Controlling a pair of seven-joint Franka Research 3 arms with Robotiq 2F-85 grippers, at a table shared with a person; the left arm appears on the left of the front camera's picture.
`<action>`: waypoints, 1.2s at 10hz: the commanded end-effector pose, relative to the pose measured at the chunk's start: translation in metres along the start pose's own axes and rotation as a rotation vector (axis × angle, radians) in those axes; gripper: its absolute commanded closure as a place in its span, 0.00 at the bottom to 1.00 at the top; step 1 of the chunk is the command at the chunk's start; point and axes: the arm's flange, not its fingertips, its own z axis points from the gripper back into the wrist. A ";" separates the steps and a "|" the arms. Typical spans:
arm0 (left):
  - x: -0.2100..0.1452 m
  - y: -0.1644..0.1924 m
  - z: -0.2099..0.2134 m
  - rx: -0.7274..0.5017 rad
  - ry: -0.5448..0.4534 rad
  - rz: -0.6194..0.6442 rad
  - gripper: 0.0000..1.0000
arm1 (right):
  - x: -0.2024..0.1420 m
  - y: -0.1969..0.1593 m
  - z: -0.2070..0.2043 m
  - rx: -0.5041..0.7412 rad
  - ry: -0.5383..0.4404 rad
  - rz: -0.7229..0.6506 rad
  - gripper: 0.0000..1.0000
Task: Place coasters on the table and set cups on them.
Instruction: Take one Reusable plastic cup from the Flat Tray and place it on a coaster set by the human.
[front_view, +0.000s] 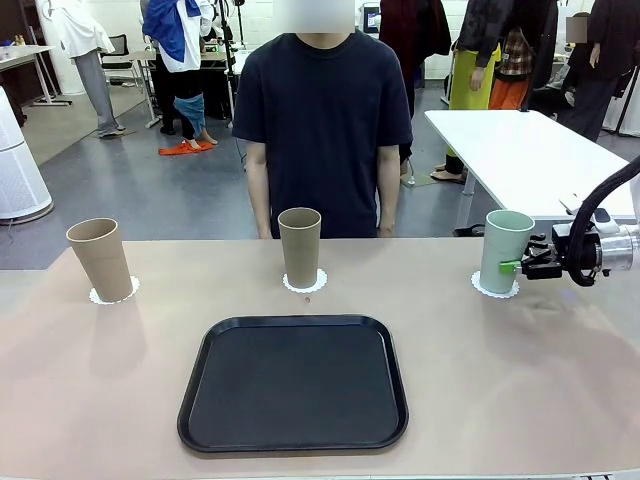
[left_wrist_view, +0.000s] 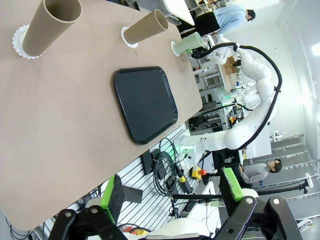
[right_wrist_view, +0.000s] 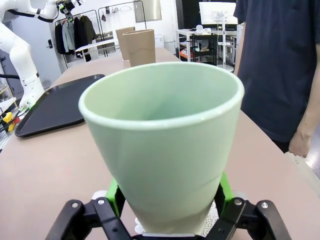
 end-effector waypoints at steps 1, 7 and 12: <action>-0.001 -0.001 0.000 0.001 -0.005 -0.002 0.00 | -0.002 -0.006 0.001 0.020 -0.003 0.011 0.00; -0.001 -0.001 0.000 0.001 -0.005 -0.002 0.00 | 0.006 0.001 0.009 0.012 0.146 0.001 0.00; -0.001 -0.001 0.000 0.001 -0.005 -0.002 0.00 | 0.017 0.012 0.034 -0.001 0.417 -0.043 0.00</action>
